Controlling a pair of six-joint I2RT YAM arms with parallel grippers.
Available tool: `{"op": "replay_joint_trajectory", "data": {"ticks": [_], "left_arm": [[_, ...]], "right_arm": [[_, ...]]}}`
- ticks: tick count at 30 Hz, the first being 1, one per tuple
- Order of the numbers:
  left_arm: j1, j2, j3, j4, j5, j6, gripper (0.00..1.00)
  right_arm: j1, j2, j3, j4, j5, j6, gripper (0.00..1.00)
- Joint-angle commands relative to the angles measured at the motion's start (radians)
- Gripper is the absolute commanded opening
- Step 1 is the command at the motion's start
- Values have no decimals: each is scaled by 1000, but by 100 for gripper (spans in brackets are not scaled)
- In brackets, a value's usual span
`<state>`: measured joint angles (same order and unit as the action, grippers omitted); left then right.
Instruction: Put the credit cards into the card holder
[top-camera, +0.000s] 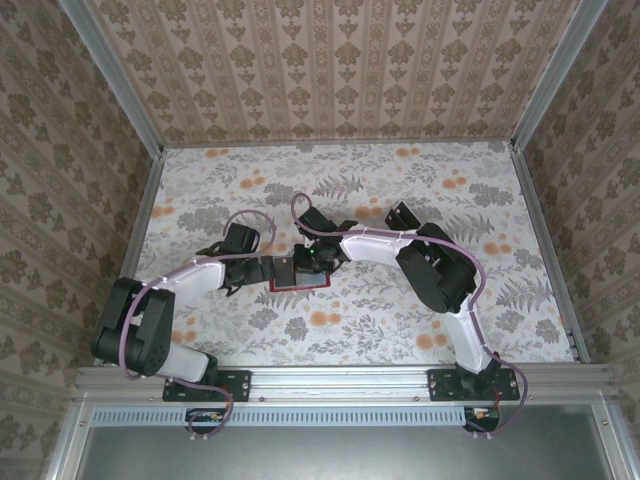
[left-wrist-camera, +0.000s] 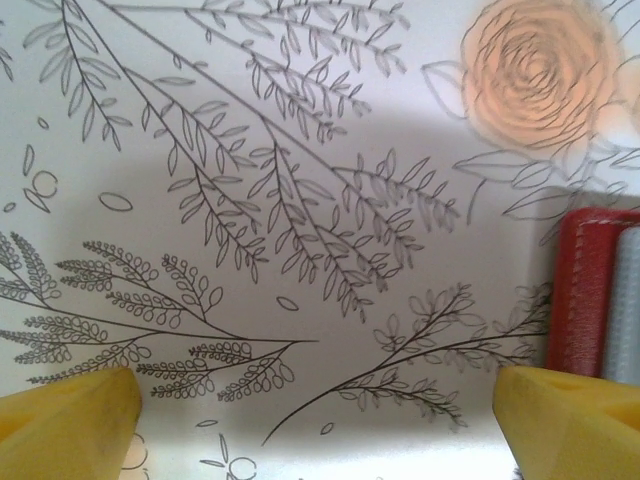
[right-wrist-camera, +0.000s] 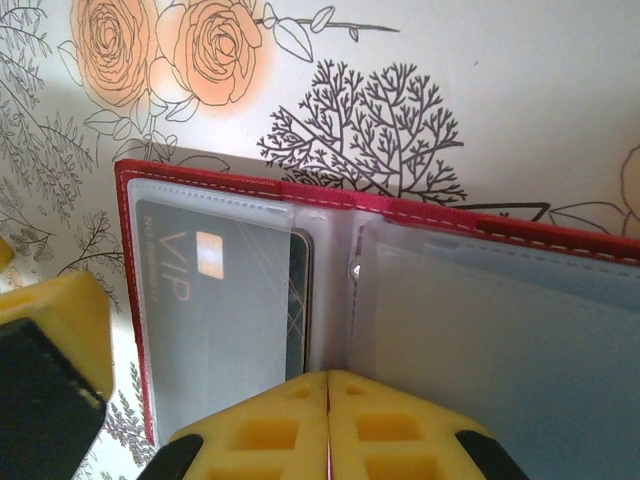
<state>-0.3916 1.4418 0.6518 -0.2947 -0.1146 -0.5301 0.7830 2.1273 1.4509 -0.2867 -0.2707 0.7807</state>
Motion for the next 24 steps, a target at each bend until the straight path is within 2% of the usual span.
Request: {"op": "replay_joint_trajectory", "data": {"ticks": [1,17,24], "left_arm": [[-7,40,-14,6,26,-7,100],[-35,71,7,-6,6,-13,100],[21,-71,33,-96,-45,-16,100]], "right_arm": [[13,-3,-9,-5,-21,15,10],[23,5,-11,29,-58,24,13],[7,-65,-53,40,-47,19,21]]}}
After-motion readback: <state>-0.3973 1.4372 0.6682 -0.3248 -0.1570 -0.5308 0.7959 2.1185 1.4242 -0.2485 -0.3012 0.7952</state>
